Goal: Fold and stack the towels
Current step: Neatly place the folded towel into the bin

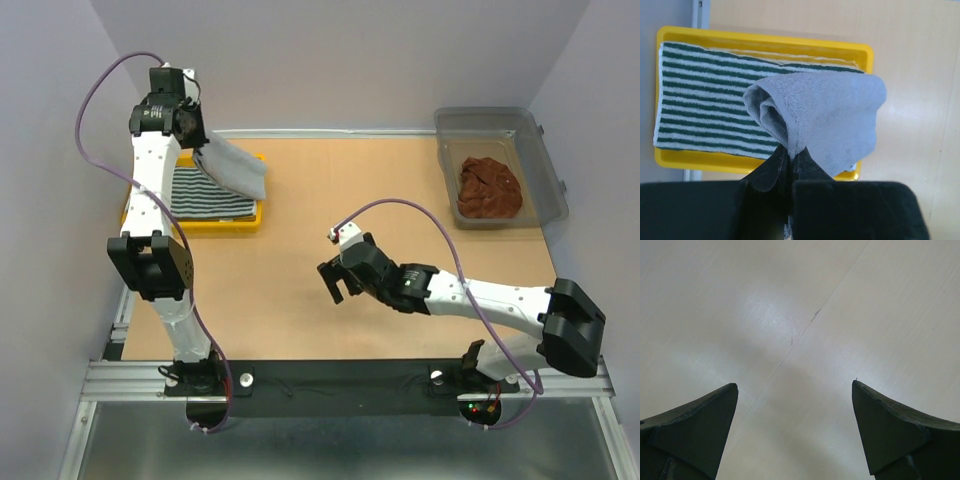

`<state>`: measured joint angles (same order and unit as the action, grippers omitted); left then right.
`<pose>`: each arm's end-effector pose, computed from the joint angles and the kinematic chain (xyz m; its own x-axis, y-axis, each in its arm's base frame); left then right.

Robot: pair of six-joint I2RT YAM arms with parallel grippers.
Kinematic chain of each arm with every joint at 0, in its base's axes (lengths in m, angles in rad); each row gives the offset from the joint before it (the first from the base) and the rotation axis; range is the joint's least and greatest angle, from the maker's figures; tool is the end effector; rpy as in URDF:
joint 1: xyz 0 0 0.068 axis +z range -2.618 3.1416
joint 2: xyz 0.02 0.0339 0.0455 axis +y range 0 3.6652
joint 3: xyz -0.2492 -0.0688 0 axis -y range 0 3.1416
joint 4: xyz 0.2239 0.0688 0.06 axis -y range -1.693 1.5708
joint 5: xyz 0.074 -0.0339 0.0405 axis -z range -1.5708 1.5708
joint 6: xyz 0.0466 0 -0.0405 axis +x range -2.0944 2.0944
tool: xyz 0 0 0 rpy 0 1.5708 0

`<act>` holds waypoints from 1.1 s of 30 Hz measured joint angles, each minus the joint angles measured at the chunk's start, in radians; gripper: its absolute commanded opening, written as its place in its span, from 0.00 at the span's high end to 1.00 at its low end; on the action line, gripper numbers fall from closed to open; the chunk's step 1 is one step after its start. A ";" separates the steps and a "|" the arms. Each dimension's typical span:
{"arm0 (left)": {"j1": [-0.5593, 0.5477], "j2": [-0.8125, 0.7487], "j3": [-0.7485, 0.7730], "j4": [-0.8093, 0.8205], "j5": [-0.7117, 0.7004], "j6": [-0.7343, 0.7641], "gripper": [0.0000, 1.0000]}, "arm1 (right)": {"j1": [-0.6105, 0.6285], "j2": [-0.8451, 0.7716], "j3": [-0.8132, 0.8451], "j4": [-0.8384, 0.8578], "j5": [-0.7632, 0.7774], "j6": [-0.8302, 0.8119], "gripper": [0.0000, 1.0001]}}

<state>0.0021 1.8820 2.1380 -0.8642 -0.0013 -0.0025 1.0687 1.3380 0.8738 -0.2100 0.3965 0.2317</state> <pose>0.3967 0.0009 0.3966 -0.5714 -0.0037 -0.8207 -0.0046 1.0000 -0.0013 0.1510 0.2376 0.2364 -0.4447 -0.3699 -0.8157 -0.5767 0.8151 -0.0553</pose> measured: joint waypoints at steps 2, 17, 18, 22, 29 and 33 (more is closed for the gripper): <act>0.030 0.000 -0.026 0.006 0.014 0.013 1.00 | -0.001 0.014 0.013 -0.009 0.000 0.000 0.00; 0.111 0.195 -0.097 0.068 -0.150 0.089 0.96 | -0.001 0.073 0.043 -0.046 -0.007 -0.006 0.00; 0.111 0.204 -0.097 0.074 -0.159 0.090 0.96 | -0.001 0.078 0.046 -0.048 -0.008 -0.007 0.00; 0.111 0.241 -0.111 0.126 -0.212 0.092 0.93 | -0.002 0.098 0.057 -0.052 -0.012 -0.012 0.00; 0.111 0.288 -0.111 0.189 -0.313 0.090 0.42 | -0.002 0.109 0.061 -0.054 -0.012 -0.013 0.00; 0.111 0.310 -0.111 0.187 -0.363 0.075 0.22 | -0.007 0.116 0.061 -0.055 -0.010 -0.013 0.00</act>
<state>0.1131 2.1918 2.0274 -0.6777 -0.3641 0.0723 1.0615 1.4544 0.9352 -0.2646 0.3866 0.2184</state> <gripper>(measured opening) 0.690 0.998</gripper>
